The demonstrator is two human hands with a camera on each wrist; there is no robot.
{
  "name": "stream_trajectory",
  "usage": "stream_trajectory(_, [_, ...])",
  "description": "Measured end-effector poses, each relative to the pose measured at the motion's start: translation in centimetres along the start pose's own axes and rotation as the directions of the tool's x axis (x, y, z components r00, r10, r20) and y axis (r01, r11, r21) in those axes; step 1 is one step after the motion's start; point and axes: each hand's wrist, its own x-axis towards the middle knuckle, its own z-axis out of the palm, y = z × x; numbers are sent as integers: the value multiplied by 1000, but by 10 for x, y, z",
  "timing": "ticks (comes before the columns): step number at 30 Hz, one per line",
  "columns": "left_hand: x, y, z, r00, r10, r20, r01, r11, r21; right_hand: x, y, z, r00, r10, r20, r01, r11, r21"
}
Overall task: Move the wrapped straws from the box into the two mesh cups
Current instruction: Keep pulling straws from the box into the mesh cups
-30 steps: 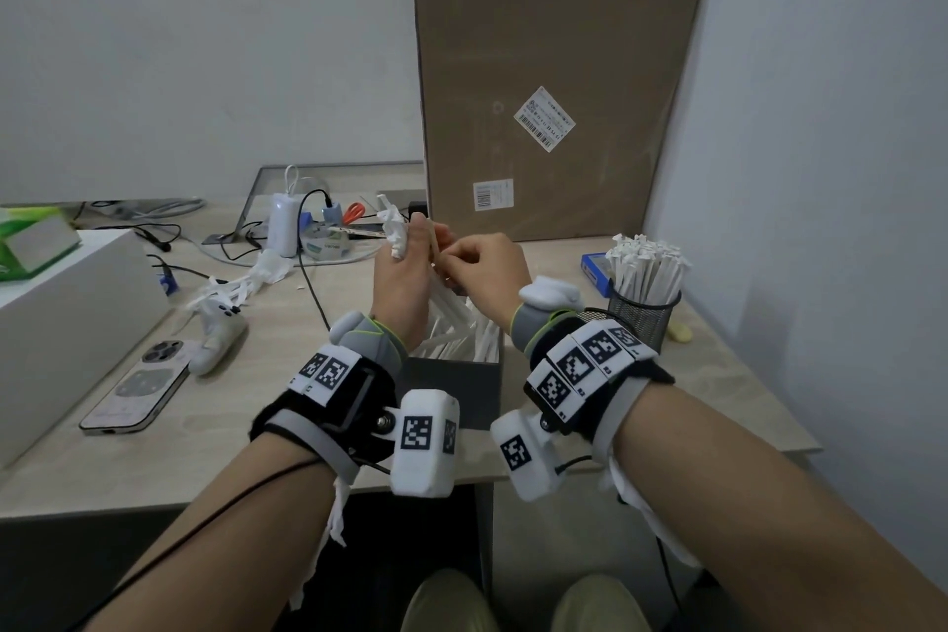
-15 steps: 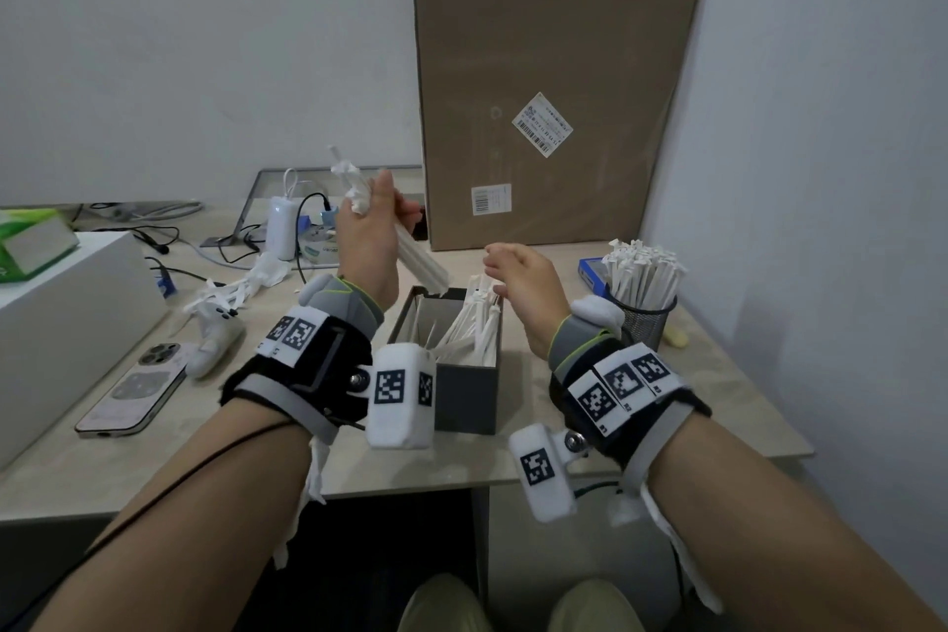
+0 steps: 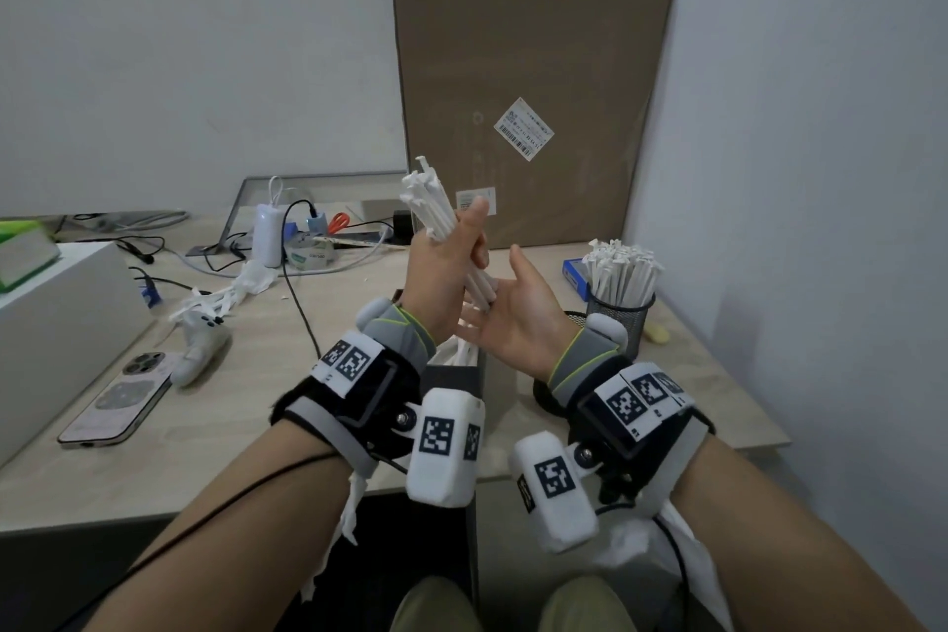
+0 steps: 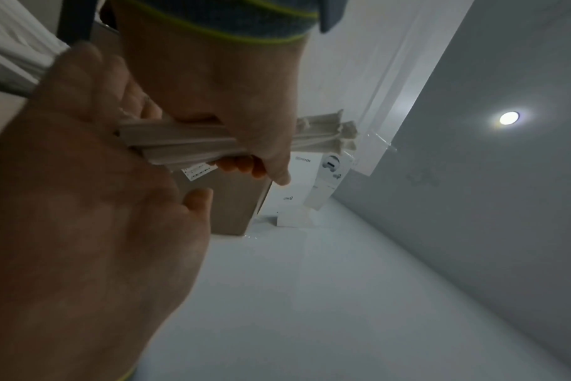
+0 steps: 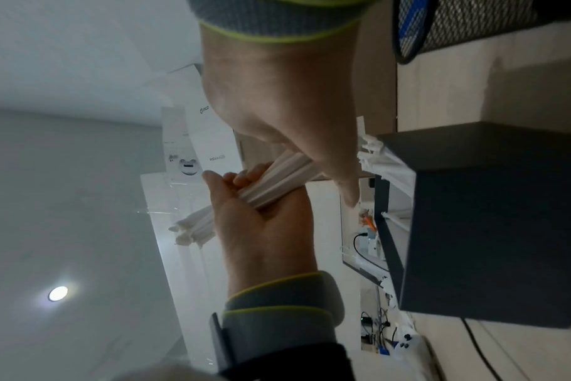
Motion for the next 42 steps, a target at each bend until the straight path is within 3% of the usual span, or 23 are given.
stream_trajectory(3, [-1, 5, 6, 999, 42, 21, -43, 997, 64, -11, -11, -8, 990, 53, -134, -81, 974, -212])
stream_trajectory(5, [0, 9, 8, 995, 84, 53, -92, 983, 158, -25, -27, -5, 959, -114, -259, -39, 853, -520])
stream_trajectory(6, [2, 9, 8, 993, 97, 68, -110, 967, 230, -31, -36, -2, 919, -289, -269, 31, 732, -681])
stream_trajectory(7, [3, 10, 10, 991, 107, 84, -129, 942, 309, -38, -47, 3, 842, -499, -204, 141, 569, -810])
stream_trajectory(8, [3, 9, 11, 988, 113, 104, -145, 912, 383, -44, -58, 9, 724, -686, -72, 269, 377, -886])
stream_trajectory(9, [4, 8, 12, 983, 117, 139, -168, 880, 445, -51, -66, 18, 603, -791, 103, 388, 179, -904])
stream_trajectory(10, [3, 6, 15, 977, 110, 184, -189, 851, 490, -54, -72, 23, 525, -803, 281, 460, -10, -888])
stream_trajectory(11, [3, 4, 16, 970, 91, 224, -197, 838, 510, -55, -74, 29, 508, -746, 431, 481, -169, -860])
stream_trajectory(12, [0, 3, 19, 965, 59, 255, -185, 842, 506, -54, -72, 32, 544, -661, 517, 459, -281, -843])
stream_trajectory(13, [-4, 4, 22, 960, 24, 278, -164, 855, 492, -51, -69, 32, 628, -570, 529, 411, -335, -848])
stream_trajectory(15, [-11, 2, 26, 956, -7, 293, -134, 879, 458, -50, -64, 30, 775, -452, 441, 345, -281, -896])
stream_trajectory(16, [-10, 0, 27, 957, -12, 288, -126, 880, 457, -50, -63, 27, 794, -441, 419, 364, -208, -908])
stream_trajectory(18, [-5, 0, 29, 964, 35, 264, -156, 879, 451, -54, -66, 20, 749, -526, 402, 457, -28, -889])
stream_trajectory(20, [-1, 2, 30, 973, 82, 215, -168, 891, 423, -59, -73, 9, 668, -675, 313, 515, 116, -849])
stream_trajectory(23, [10, 10, 29, 986, 96, 135, -134, 943, 305, -66, -77, -18, 643, -763, 66, 422, 281, -862])
stream_trajectory(26, [20, 12, 33, 997, 29, 75, -39, 990, 134, -72, -73, -54, 667, -739, -92, 178, 278, -944])
stream_trajectory(29, [26, 3, 49, 995, -76, 61, 80, 995, -57, -75, -61, -87, 760, -610, -225, -67, 271, -960])
stream_trajectory(31, [28, -11, 64, 987, -144, 69, 149, 986, -73, -71, -50, -110, 835, -445, -324, -223, 265, -938])
stream_trajectory(33, [27, -30, 77, 981, -180, 79, 183, 982, -40, -68, -41, -125, 865, -351, -360, -300, 213, -930])
stream_trajectory(36, [19, -60, 89, 972, -222, 74, 215, 973, 87, -68, -34, -130, 867, -346, -358, -312, 182, -932])
stream_trajectory(42, [2, -89, 94, 960, -257, 111, 194, 897, 398, -71, -33, -137, 900, -335, -280, -160, 344, -925])
